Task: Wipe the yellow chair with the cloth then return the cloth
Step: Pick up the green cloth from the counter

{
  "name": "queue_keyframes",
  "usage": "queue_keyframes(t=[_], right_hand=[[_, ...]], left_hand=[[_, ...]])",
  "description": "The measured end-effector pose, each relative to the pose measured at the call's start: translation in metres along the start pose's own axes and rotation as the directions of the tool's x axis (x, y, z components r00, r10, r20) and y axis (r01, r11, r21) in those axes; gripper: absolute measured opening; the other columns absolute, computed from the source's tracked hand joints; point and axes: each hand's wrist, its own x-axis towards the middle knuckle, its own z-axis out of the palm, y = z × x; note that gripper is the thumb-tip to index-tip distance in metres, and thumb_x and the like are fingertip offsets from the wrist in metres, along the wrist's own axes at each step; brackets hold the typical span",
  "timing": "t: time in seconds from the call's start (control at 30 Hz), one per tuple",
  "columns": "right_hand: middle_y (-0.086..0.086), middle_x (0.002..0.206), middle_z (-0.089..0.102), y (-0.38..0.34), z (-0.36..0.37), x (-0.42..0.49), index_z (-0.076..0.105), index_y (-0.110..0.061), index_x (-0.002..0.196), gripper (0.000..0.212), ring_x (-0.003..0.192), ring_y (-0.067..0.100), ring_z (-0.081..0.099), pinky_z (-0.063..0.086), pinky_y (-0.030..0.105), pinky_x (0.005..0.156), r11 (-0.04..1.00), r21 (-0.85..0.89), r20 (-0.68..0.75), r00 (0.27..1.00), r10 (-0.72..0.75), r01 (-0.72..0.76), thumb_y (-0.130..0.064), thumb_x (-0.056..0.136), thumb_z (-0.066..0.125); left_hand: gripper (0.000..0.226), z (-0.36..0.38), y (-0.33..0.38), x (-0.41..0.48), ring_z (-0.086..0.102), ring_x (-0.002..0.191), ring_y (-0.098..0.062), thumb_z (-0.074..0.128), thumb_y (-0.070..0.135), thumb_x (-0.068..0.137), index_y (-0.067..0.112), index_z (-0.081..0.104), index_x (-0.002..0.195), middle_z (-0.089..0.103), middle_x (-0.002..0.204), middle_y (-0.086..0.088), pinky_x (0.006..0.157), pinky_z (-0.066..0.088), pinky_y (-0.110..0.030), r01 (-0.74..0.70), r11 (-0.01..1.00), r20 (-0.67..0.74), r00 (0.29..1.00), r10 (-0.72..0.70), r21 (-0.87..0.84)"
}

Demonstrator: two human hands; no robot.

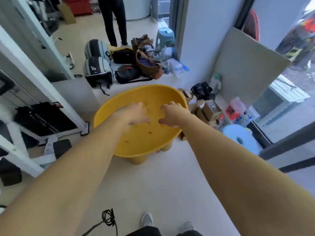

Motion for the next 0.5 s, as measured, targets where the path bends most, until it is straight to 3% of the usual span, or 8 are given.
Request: queue_keyframes(t=[0.13,0.27,0.43,0.5], right_hand=[[0.007,0.136,0.049,0.113,0.021,-0.048,0.052,-0.024,0.134,0.056,0.121,0.035,0.046,0.049,0.054,0.097,0.975,0.044,0.008,0.976,0.22,-0.22,-0.051,0.085,0.057],[0.012,0.139,0.047,0.217,0.048,-0.131,0.05,-0.02,0.137,0.056,0.125,0.037,0.047,0.045,0.048,0.099,0.873,0.178,0.035,0.889,0.456,-0.454,-0.045,0.09,0.063],[0.016,0.136,0.052,0.301,0.088,-0.245,0.053,-0.019,0.132,0.055,0.121,0.039,0.052,0.047,0.046,0.1,0.66,0.341,0.067,0.718,0.693,-0.669,-0.049,0.086,0.061],[0.016,0.139,0.054,0.316,0.1,-0.292,0.052,-0.021,0.135,0.062,0.124,0.039,0.052,0.047,0.049,0.102,0.556,0.406,0.066,0.631,0.773,-0.725,-0.055,0.083,0.059]], left_hand=[[0.095,0.029,0.104,0.013,0.042,0.138,-0.033,0.063,0.065,0.08,0.026,0.022,0.156,0.033,0.159,-0.006,0.106,0.043,-0.052,-0.162,0.985,0.091,0.983,0.157,0.055],[0.085,0.067,0.219,0.012,0.05,0.129,-0.033,0.061,0.058,0.088,0.018,0.027,0.154,0.042,0.152,-0.009,0.097,0.049,-0.047,-0.378,0.911,0.196,0.918,0.345,0.164],[0.07,0.121,0.351,-0.025,0.052,0.127,-0.028,0.065,0.048,0.086,0.018,0.043,0.145,0.052,0.145,-0.007,0.104,0.045,-0.044,-0.658,0.712,0.318,0.748,0.583,0.243],[0.075,0.142,0.396,-0.049,0.047,0.134,-0.029,0.062,0.053,0.084,0.019,0.042,0.148,0.047,0.151,-0.007,0.11,0.039,-0.042,-0.747,0.597,0.372,0.664,0.648,0.293]])
